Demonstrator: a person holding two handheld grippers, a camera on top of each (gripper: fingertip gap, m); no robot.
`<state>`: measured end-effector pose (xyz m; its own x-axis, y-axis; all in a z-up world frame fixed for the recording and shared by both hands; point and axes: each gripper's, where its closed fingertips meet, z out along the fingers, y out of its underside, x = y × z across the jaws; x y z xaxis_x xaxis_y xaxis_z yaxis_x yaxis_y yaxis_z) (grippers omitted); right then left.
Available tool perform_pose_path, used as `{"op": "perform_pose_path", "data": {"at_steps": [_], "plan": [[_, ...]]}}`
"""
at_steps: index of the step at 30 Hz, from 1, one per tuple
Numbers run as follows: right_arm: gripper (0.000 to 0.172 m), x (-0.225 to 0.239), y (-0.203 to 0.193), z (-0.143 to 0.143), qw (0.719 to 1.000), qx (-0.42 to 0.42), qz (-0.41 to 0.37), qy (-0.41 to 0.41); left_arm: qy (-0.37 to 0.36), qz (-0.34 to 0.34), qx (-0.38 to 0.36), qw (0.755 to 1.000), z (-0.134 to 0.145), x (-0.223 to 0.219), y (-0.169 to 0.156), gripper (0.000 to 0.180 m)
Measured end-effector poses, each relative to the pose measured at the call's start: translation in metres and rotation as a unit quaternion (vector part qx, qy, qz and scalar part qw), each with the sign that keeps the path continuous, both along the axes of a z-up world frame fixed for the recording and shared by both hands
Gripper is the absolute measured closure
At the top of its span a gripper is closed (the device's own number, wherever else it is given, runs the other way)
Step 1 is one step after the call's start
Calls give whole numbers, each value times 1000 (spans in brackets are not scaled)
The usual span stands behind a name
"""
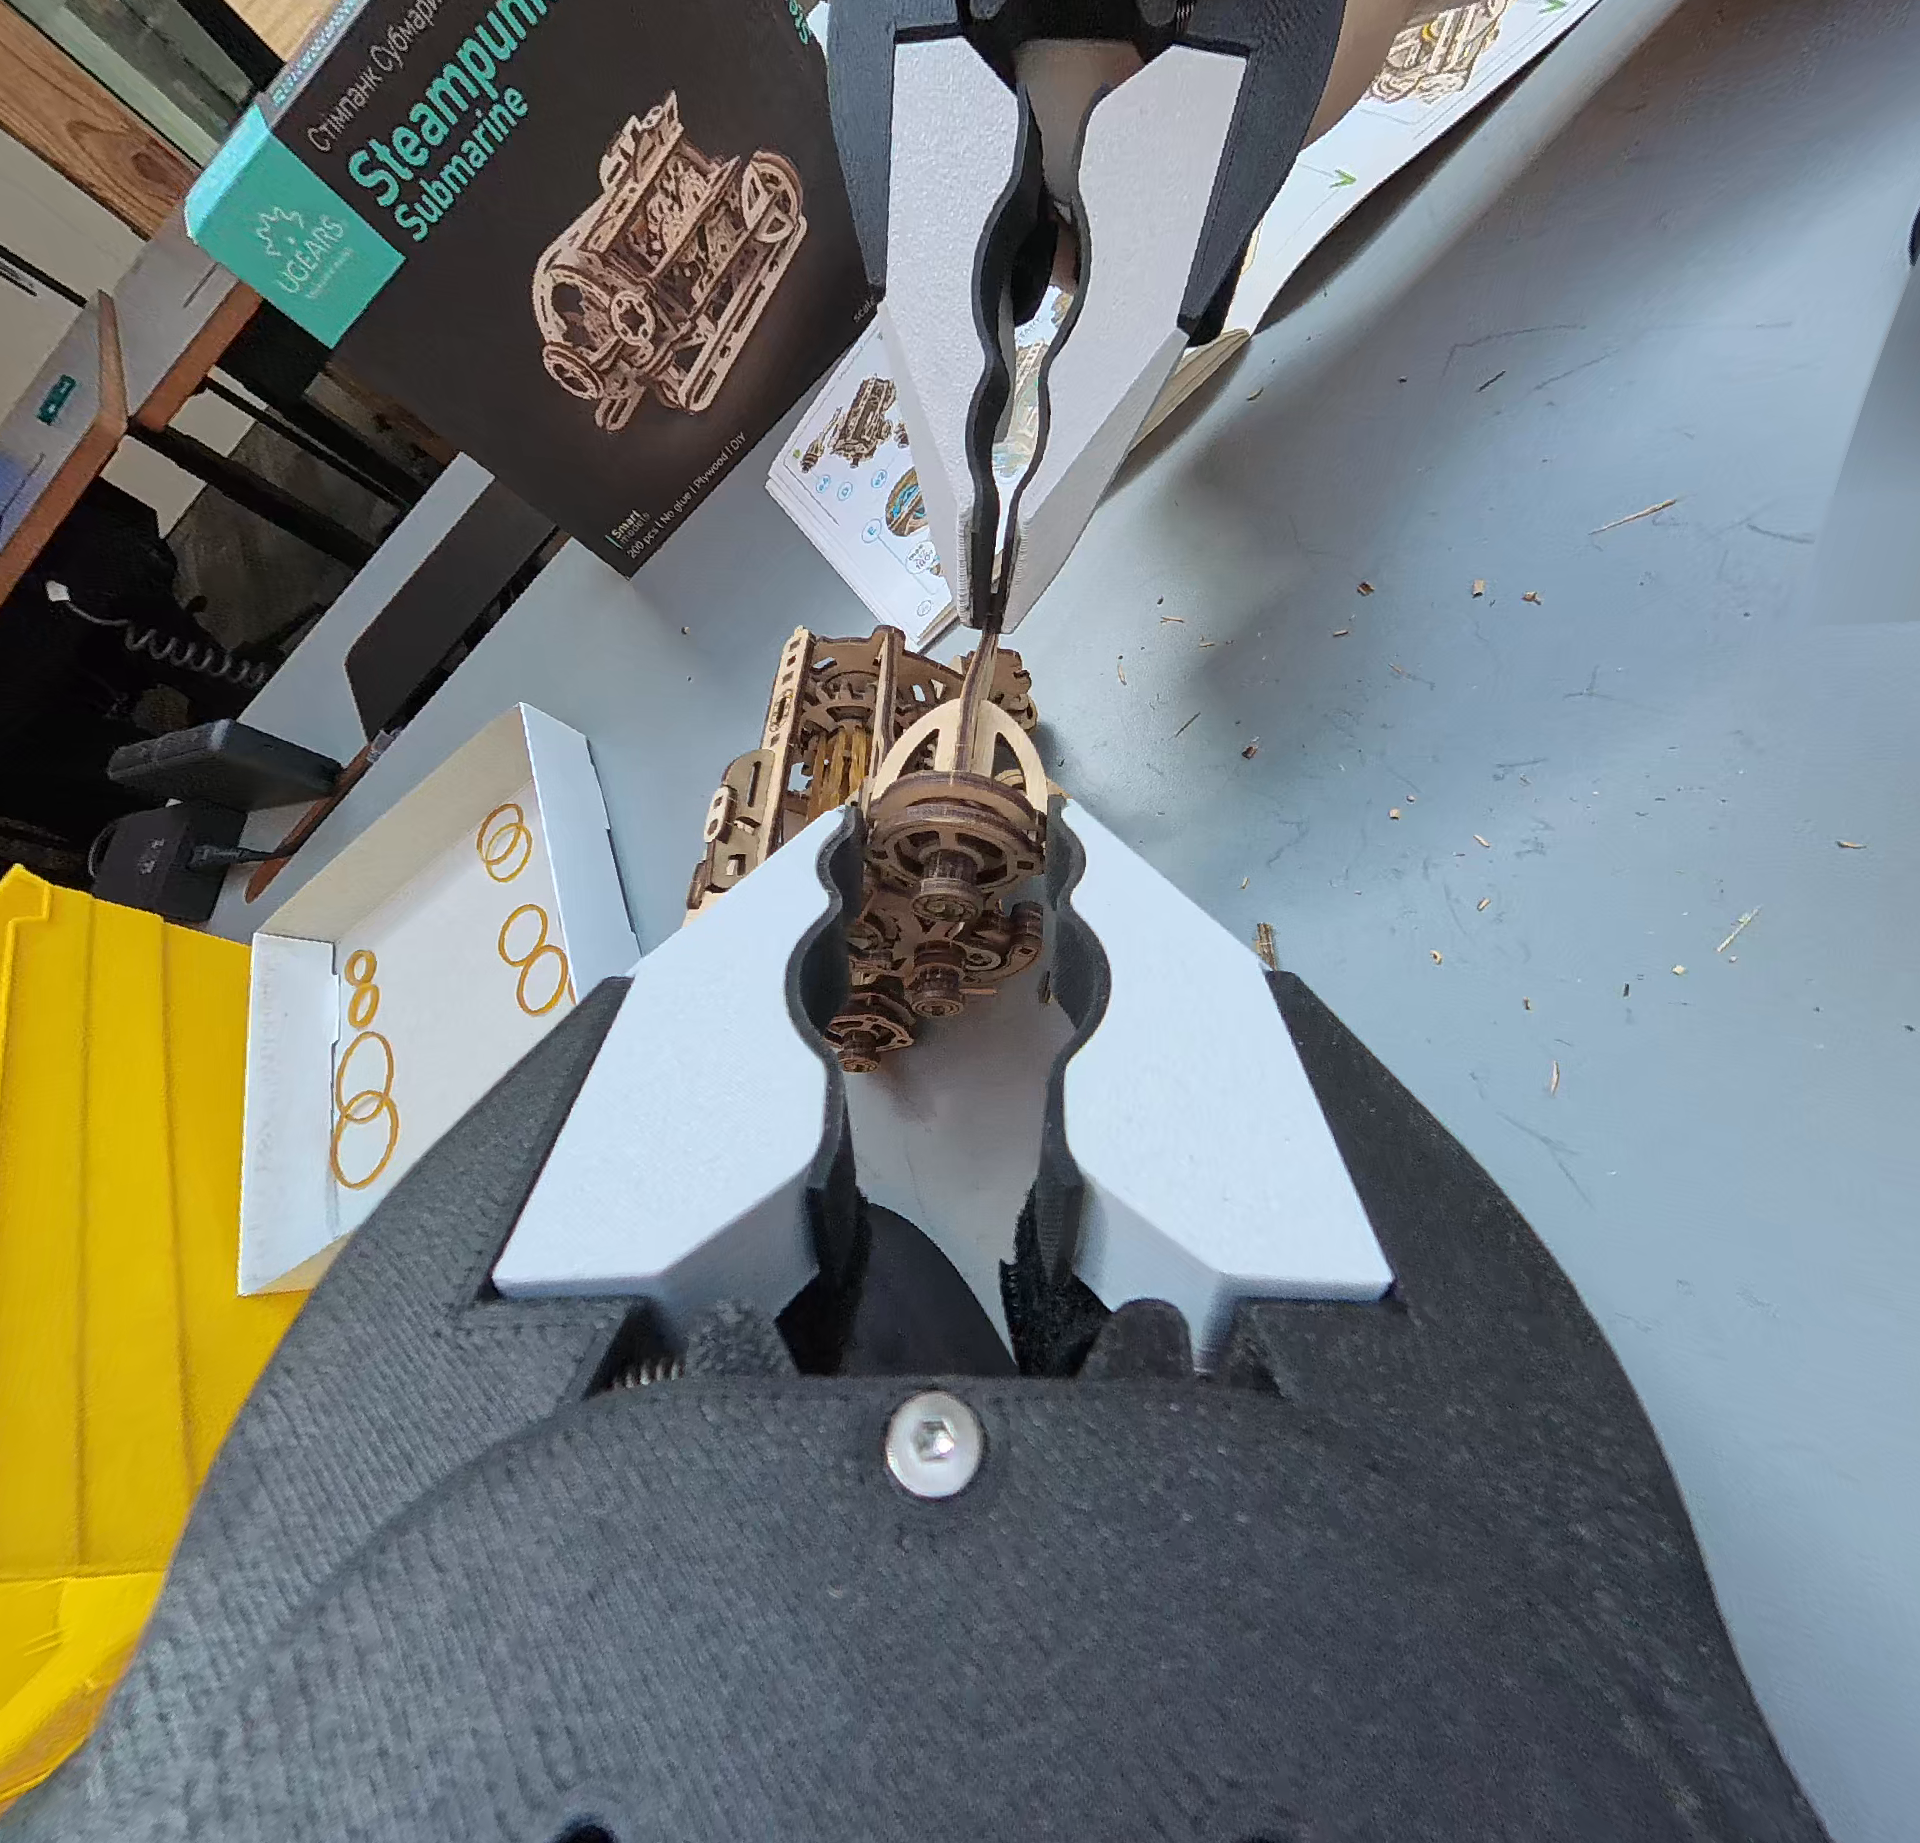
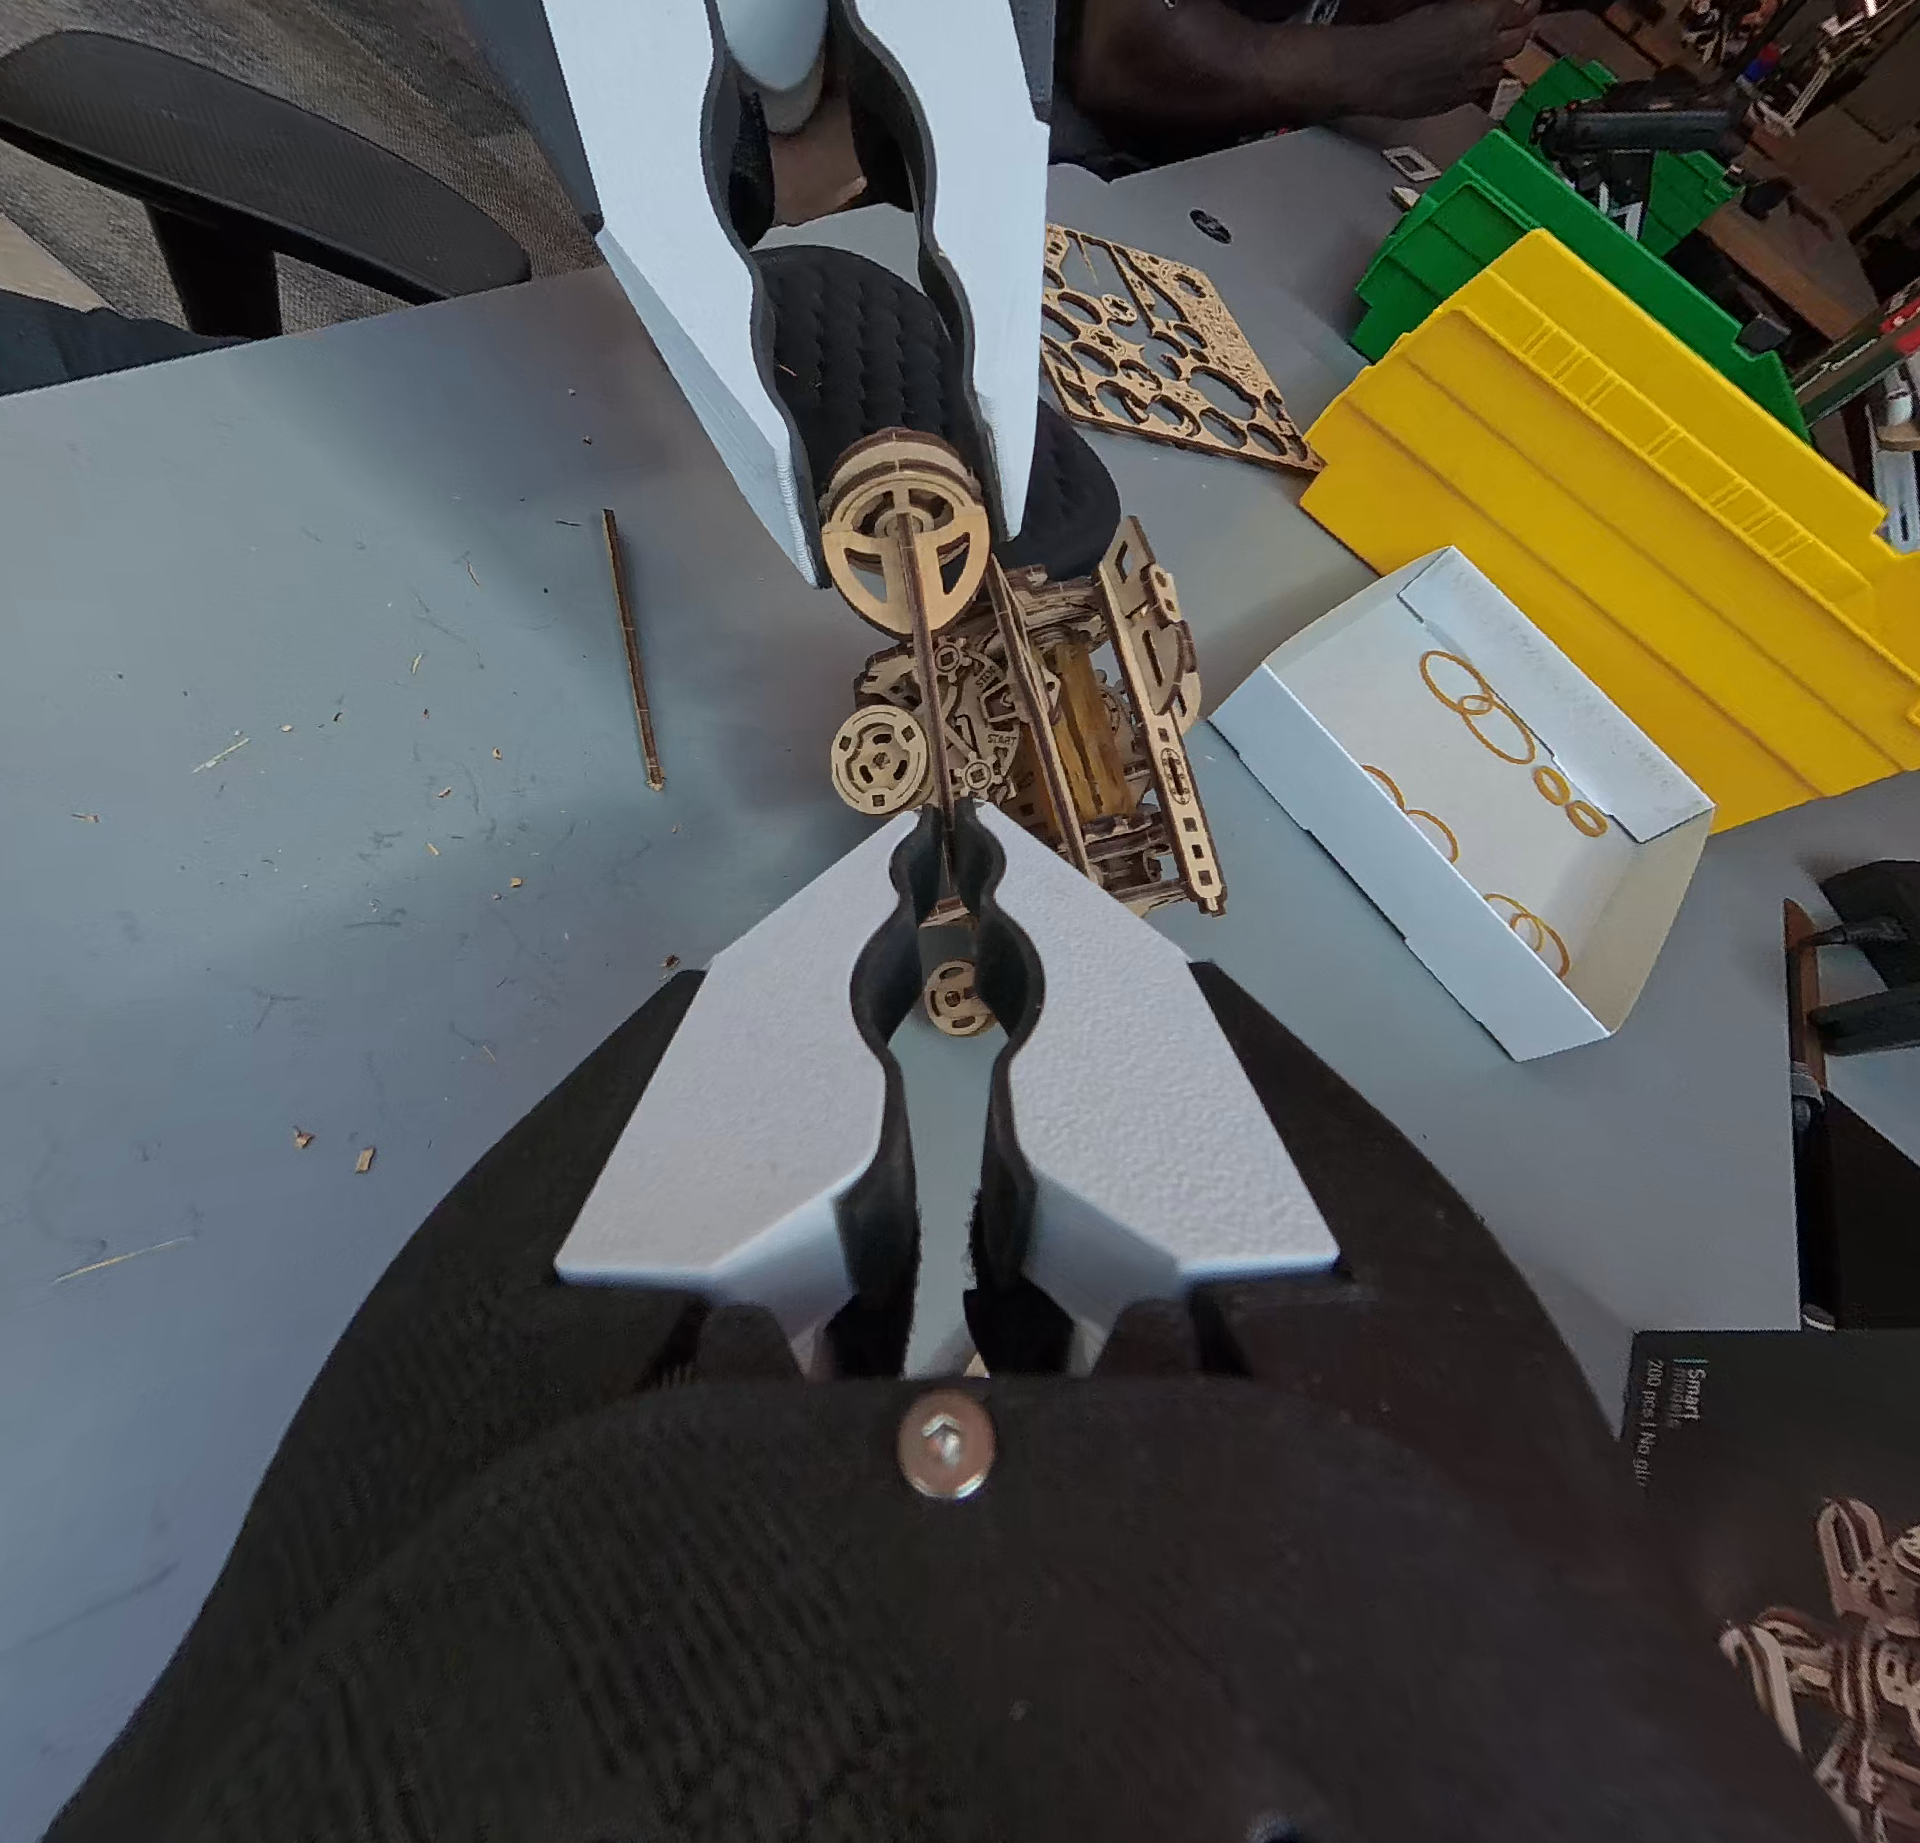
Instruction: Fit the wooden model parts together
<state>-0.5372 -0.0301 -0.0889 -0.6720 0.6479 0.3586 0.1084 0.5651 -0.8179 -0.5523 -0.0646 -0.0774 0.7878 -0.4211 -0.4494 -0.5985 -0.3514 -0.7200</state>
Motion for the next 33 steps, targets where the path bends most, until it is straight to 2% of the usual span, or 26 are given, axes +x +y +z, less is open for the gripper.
{"op": "perform_pose_path", "data": {"at_steps": [4, 10, 28, 33], "plan": [[170, -3, 2, 4, 1000, -8, -10, 16, -15, 10, 1, 1000, 2, -3, 2, 148], [170, -6, 4, -1, 1000, 6, -20, 20, 7, 15, 4, 1000, -4, -6, 4, 148], [170, -6, 3, -4, 999, 22, -23, 19, -1, 25, 18, 1000, -8, -6, 1, 148], [170, -6, 4, -7, 999, 27, -23, 12, 20, 25, 20, 999, -9, -4, 2, 148]]}}
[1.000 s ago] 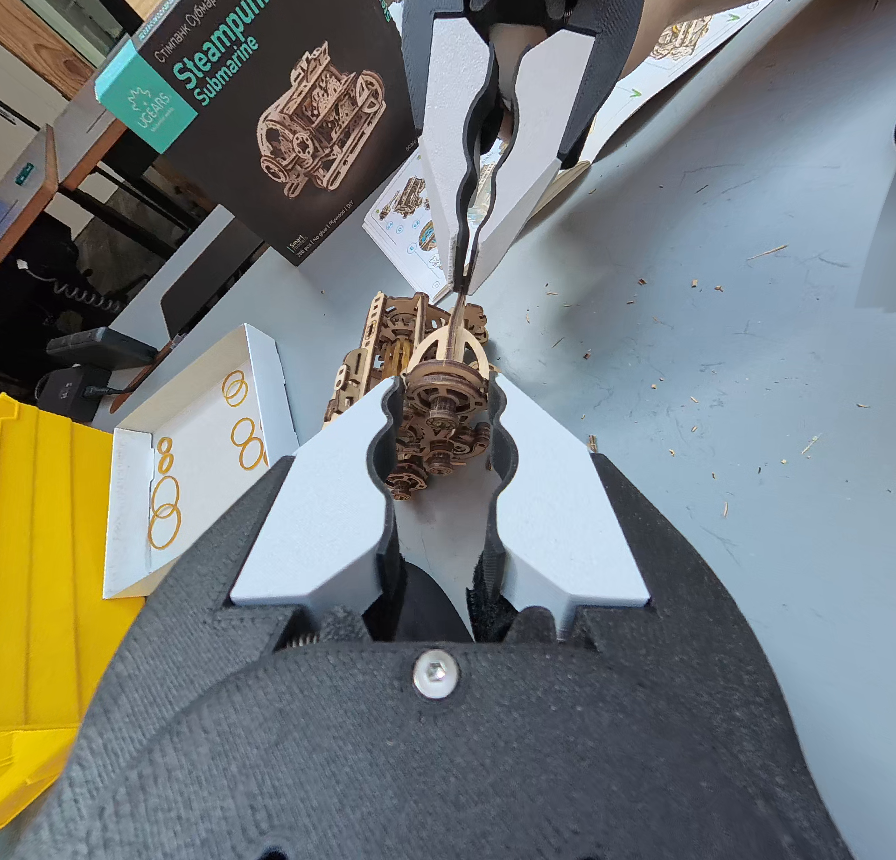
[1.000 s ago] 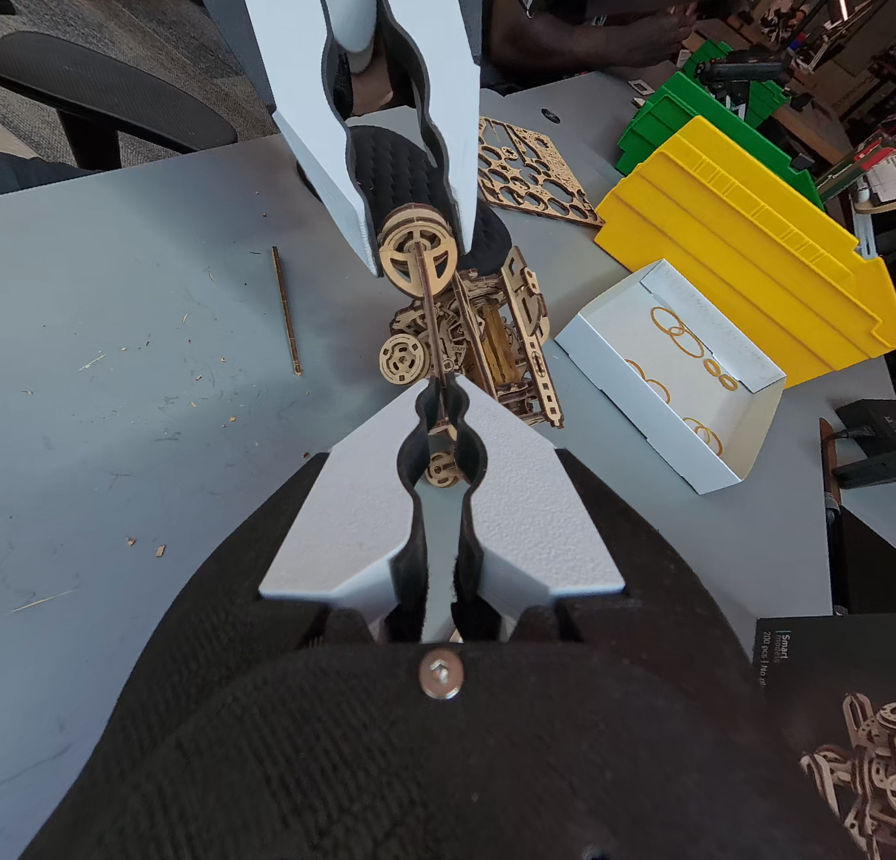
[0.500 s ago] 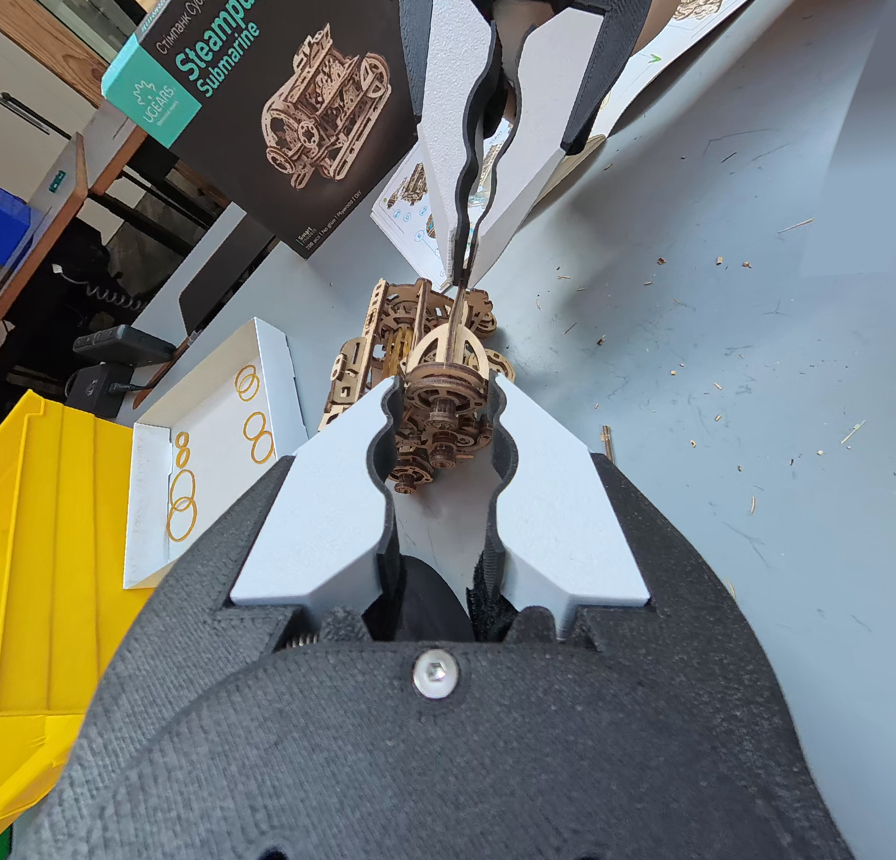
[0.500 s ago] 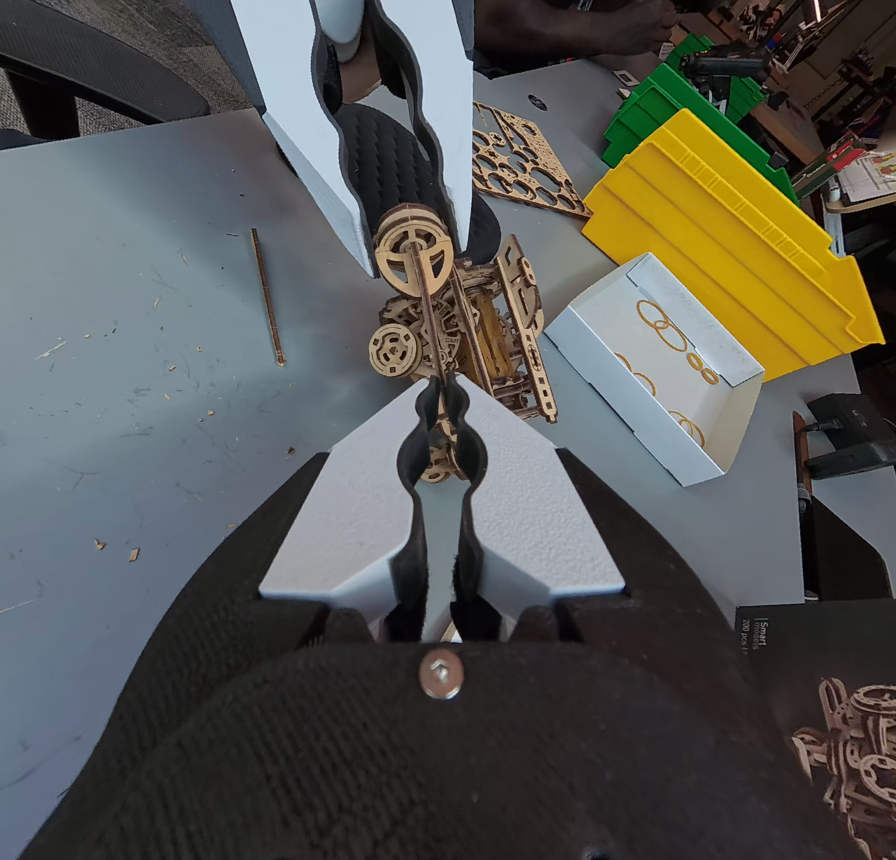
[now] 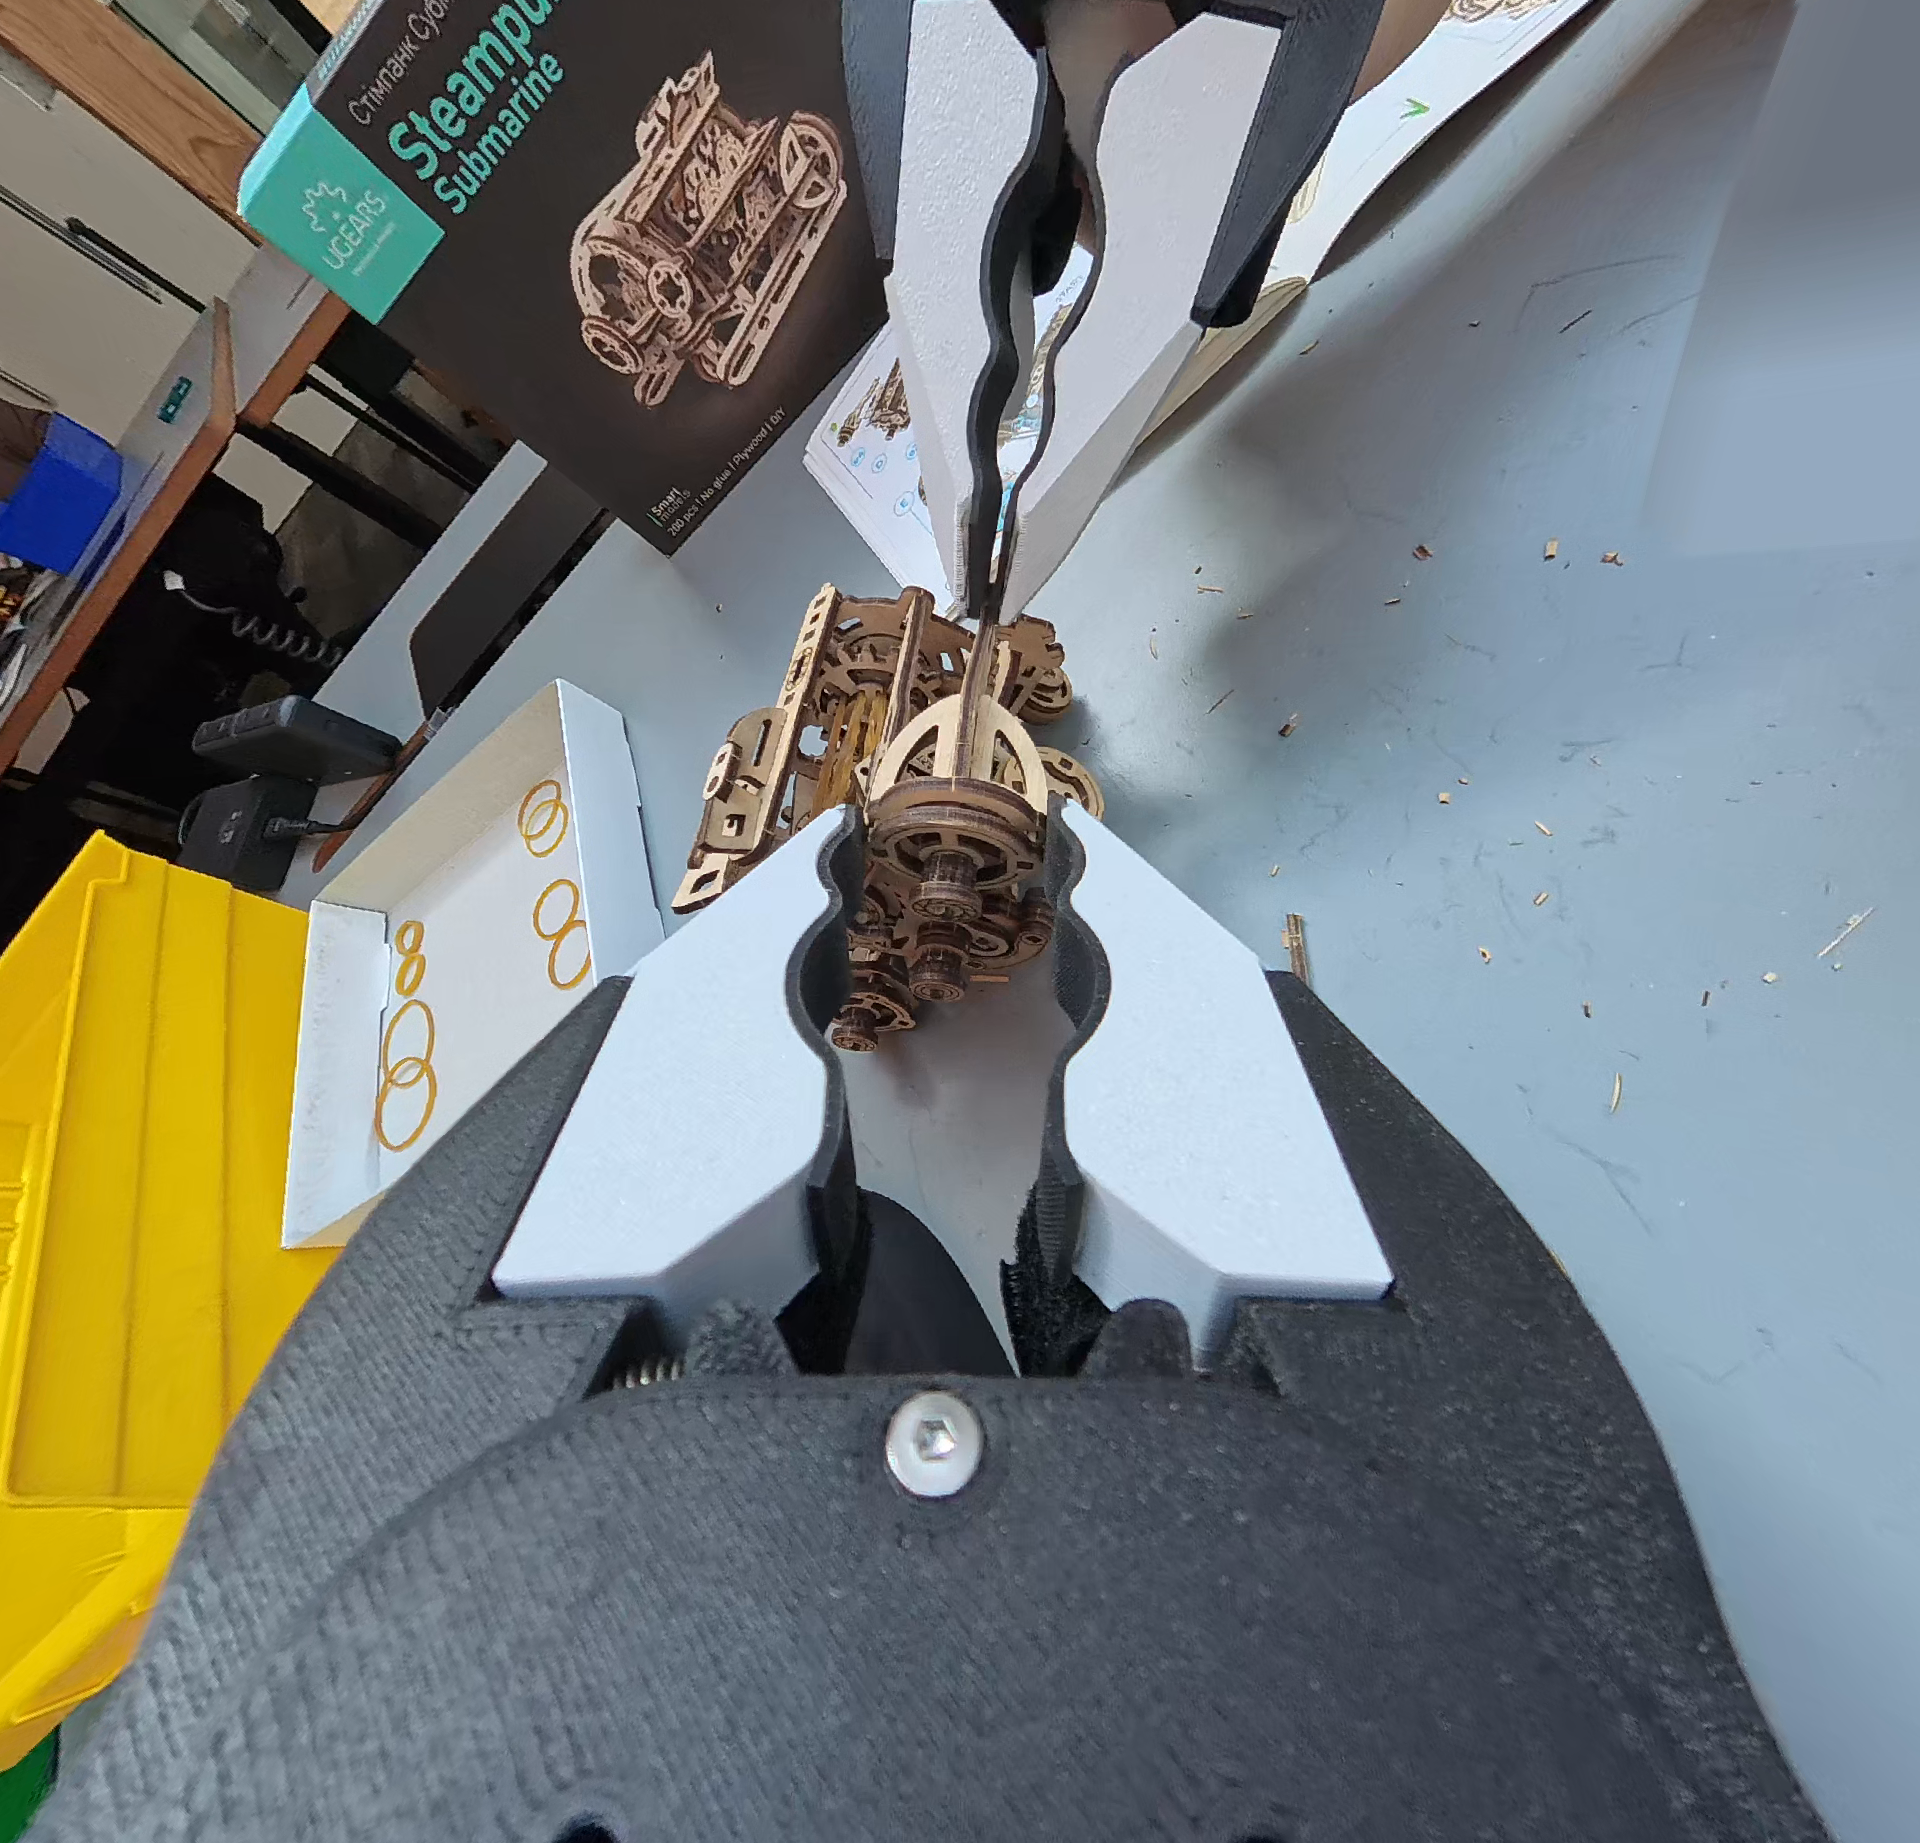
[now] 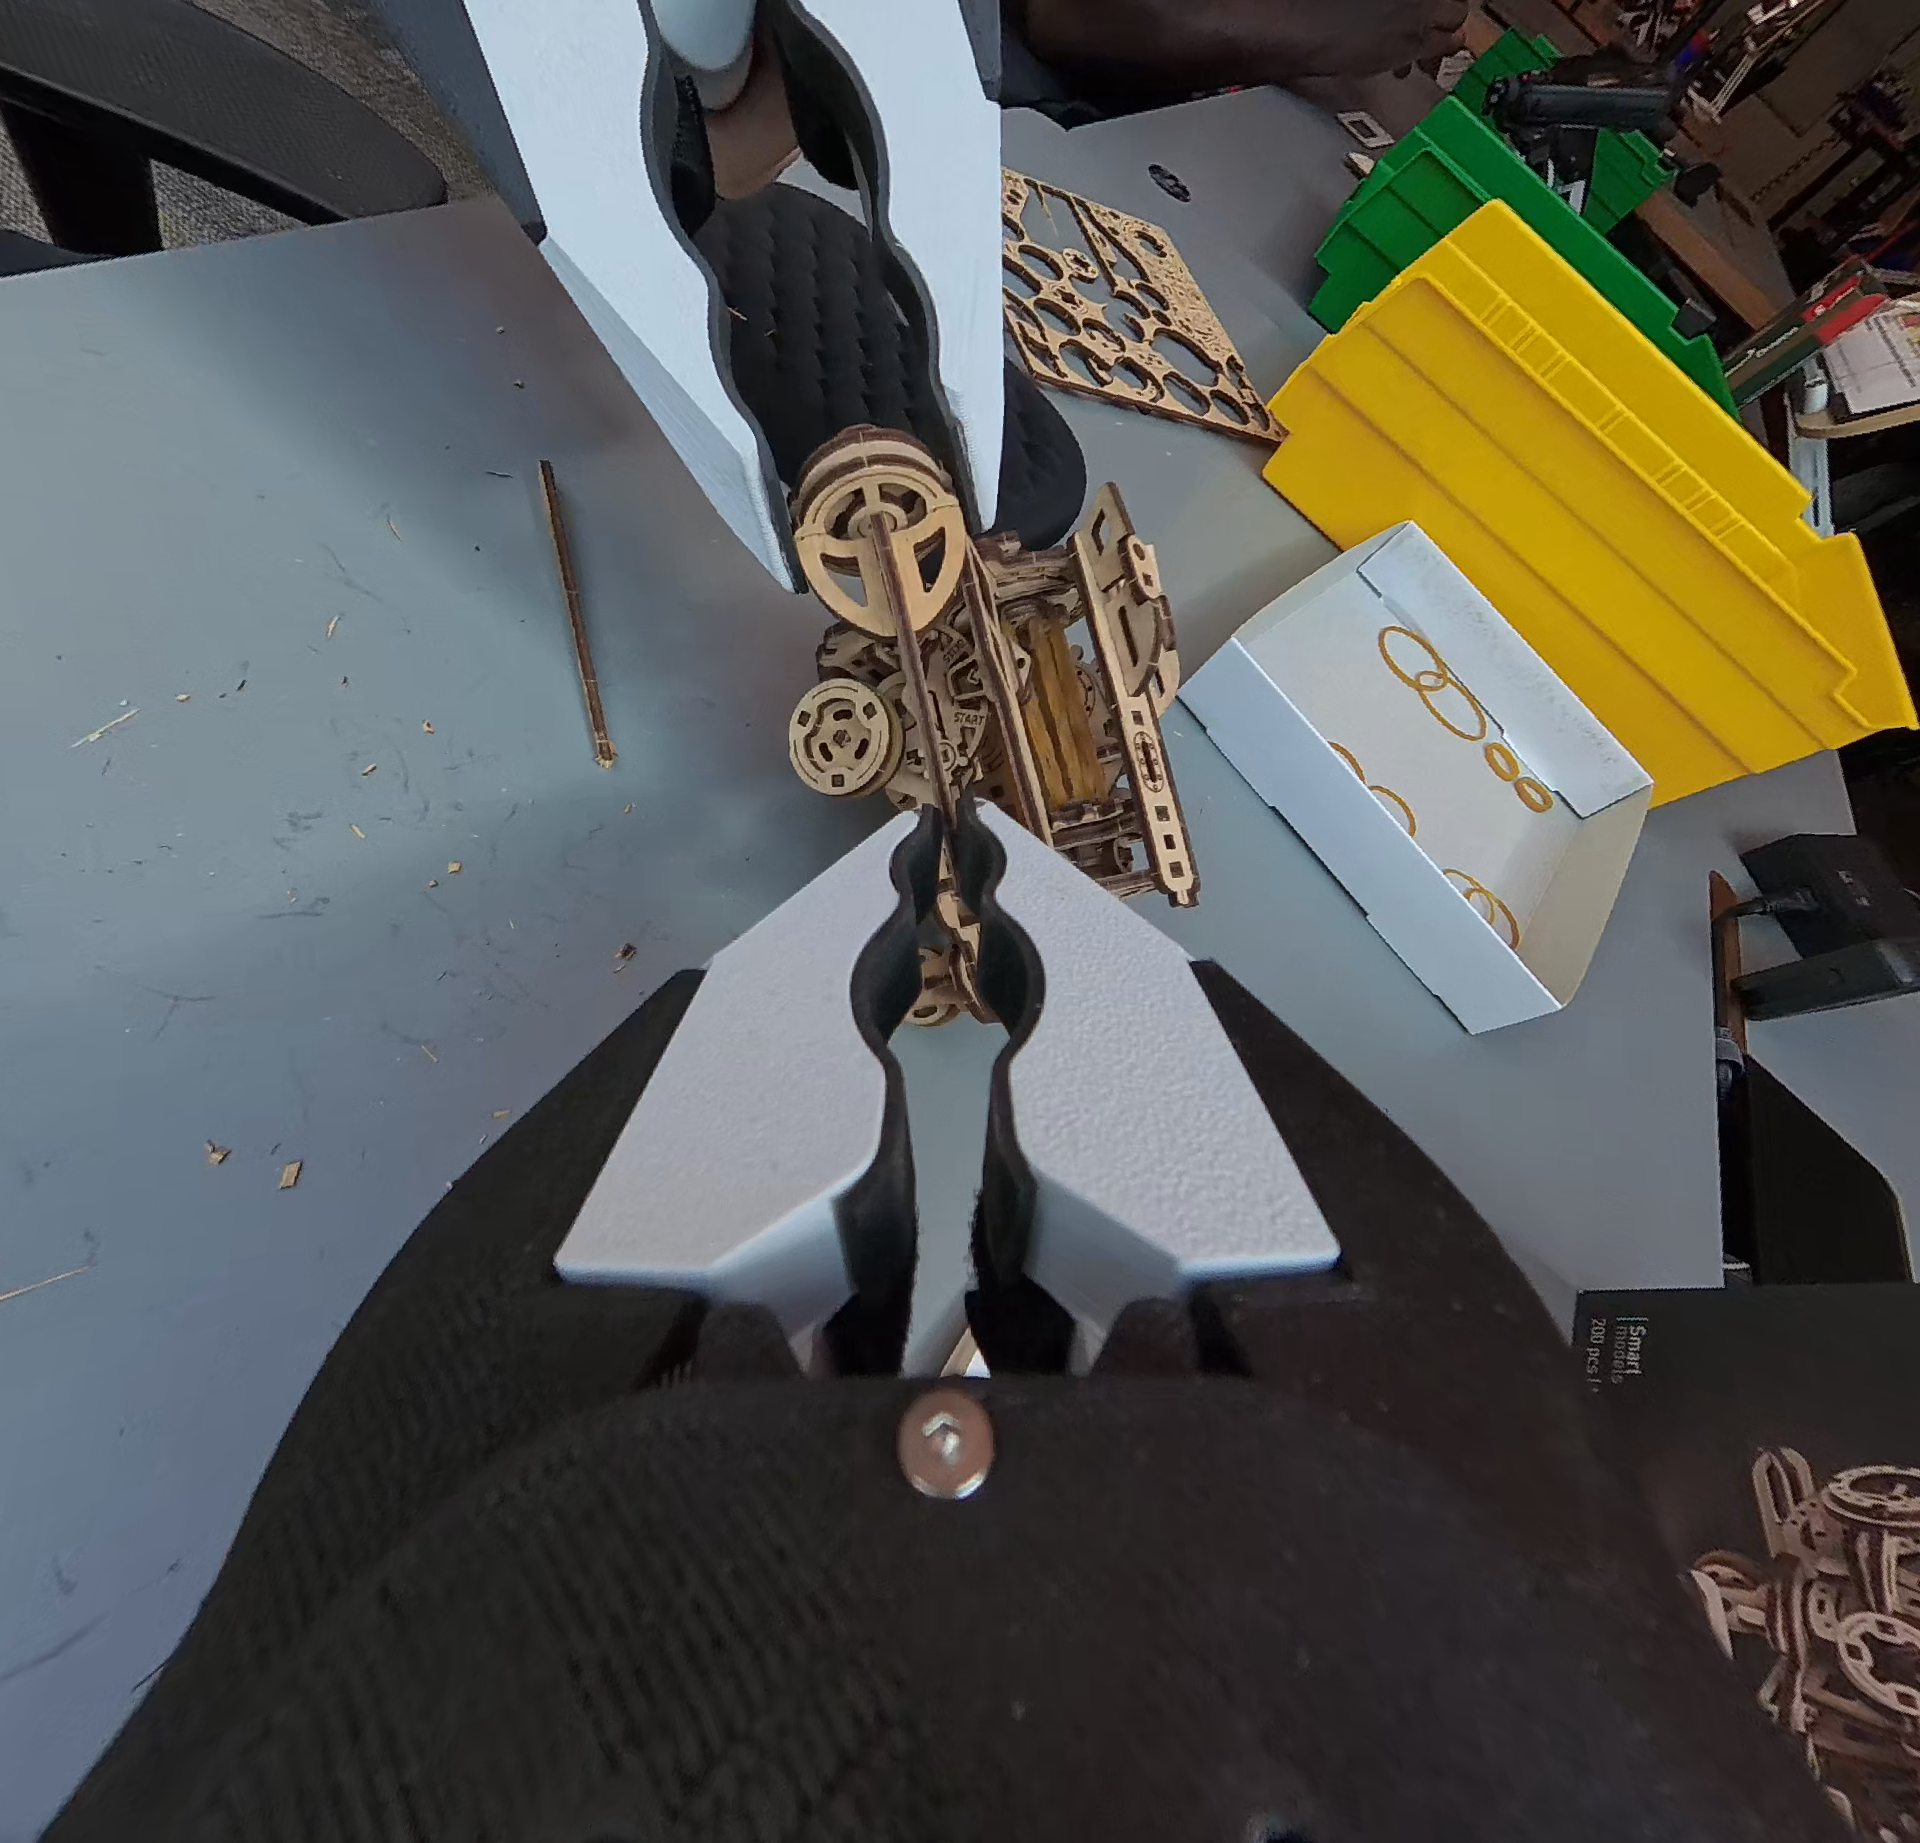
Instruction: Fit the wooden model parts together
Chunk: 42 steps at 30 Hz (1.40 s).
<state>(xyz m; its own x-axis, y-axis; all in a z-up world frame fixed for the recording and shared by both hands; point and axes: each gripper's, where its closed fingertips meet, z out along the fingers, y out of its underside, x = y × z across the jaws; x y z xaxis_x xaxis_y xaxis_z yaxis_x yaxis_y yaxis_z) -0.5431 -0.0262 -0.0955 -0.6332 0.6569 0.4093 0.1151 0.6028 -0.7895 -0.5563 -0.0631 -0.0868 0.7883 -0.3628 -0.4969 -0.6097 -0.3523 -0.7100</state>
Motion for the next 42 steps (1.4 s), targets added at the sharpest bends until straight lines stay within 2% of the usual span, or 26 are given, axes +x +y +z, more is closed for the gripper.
{"op": "perform_pose_path", "data": {"at_steps": [12, 17, 22, 24, 30, 35, 42], "plan": [[169, 0, 0, -6, 1000, -10, -1, -19, 13, -4, -12, 1000, -2, 4, 0, 148], [169, 5, 1, 2, 999, -30, 20, -7, 16, -7, -14, 1000, -2, 4, 0, 148], [158, 14, 12, 3, 999, -26, 43, 0, 19, -10, -16, 1000, -2, 5, -1, 148], [156, 15, 15, -1, 999, -21, 46, -3, 23, -7, -17, 1000, -2, 4, 0, 148], [164, 15, 13, -8, 999, 16, 48, 6, 54, -8, -18, 998, -3, 5, 0, 148], [154, 15, 9, -20, 997, 51, 54, 1, 74, -3, -20, 997, -4, 5, 0, 148], [154, 6, 17, -25, 997, 75, 19, 19, 100, -1, -16, 995, -5, 6, 1, 148]]}}
